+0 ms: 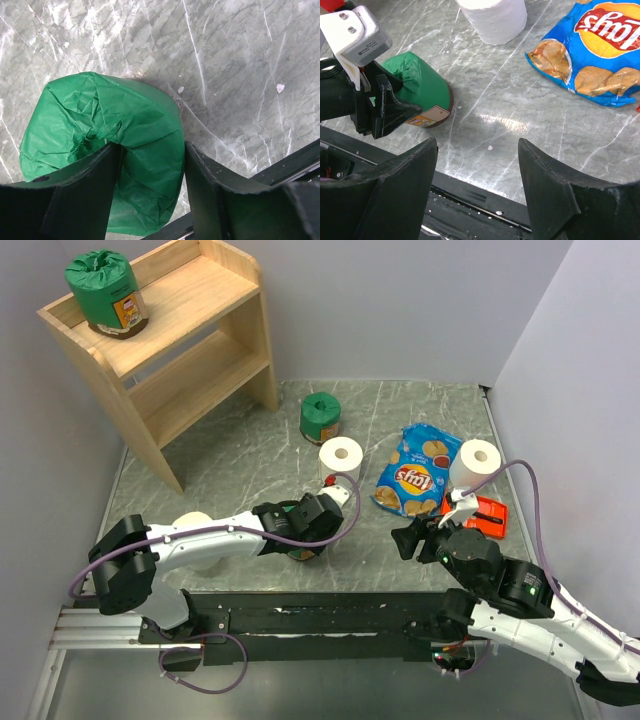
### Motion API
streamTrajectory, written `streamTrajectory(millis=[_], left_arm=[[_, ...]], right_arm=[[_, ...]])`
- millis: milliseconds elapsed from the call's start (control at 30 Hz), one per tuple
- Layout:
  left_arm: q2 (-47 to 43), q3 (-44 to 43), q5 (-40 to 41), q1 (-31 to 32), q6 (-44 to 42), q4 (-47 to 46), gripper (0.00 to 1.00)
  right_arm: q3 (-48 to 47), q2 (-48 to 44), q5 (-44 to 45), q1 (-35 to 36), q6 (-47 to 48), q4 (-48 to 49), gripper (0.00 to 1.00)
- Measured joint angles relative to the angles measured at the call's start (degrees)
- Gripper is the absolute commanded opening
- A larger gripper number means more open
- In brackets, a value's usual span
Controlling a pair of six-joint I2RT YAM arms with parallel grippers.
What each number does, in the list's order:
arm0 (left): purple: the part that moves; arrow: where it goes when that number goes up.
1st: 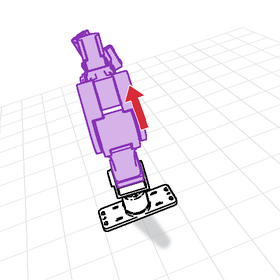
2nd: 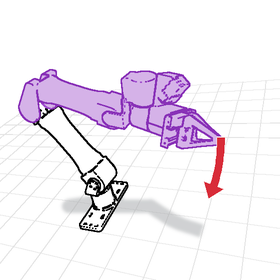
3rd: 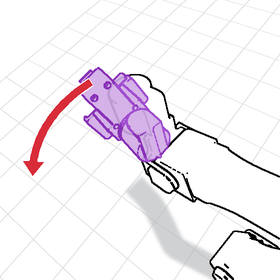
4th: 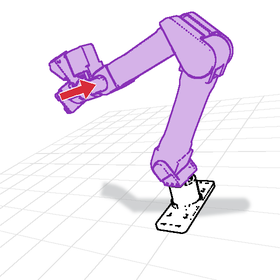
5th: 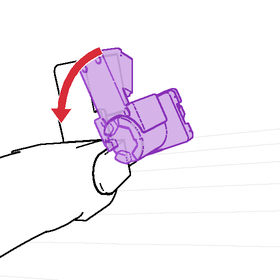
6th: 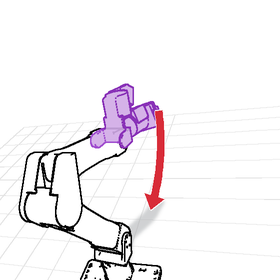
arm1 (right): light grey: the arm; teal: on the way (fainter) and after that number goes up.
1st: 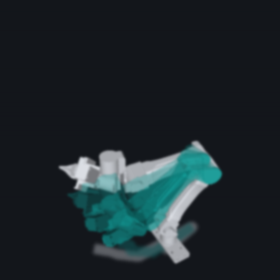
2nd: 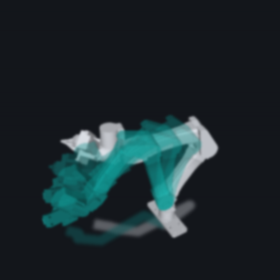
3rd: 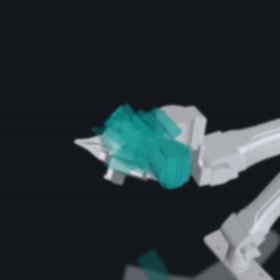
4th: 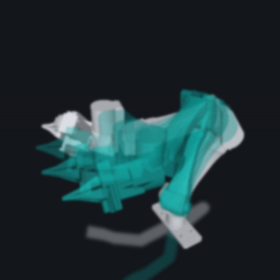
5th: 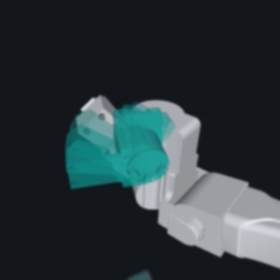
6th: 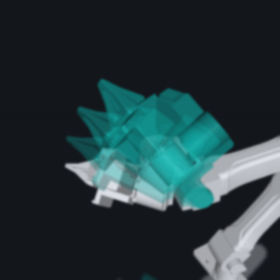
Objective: Place and organize the paper towels onto the shelf
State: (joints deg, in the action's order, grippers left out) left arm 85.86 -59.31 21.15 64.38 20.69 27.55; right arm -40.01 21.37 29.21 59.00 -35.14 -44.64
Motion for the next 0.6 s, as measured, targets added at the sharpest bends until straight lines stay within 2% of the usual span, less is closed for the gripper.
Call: streamTrajectory(millis=[200,467,600], left_arm=[[0.0,0.1,0.0,0.0,0.0,-0.2,0.56],[0.0,0.1,0.1,0.0,0.0,-0.2,0.38],[0.0,-0.2,0.8,0.1,0.0,0.6,0.35]], right_arm=[[0.0,0.1,0.0,0.0,0.0,0.0,0.73],[0.0,0.0,0.1,0.0,0.0,0.0,0.73],[0.0,-0.1,0.2,0.0,0.0,0.0,0.73]])
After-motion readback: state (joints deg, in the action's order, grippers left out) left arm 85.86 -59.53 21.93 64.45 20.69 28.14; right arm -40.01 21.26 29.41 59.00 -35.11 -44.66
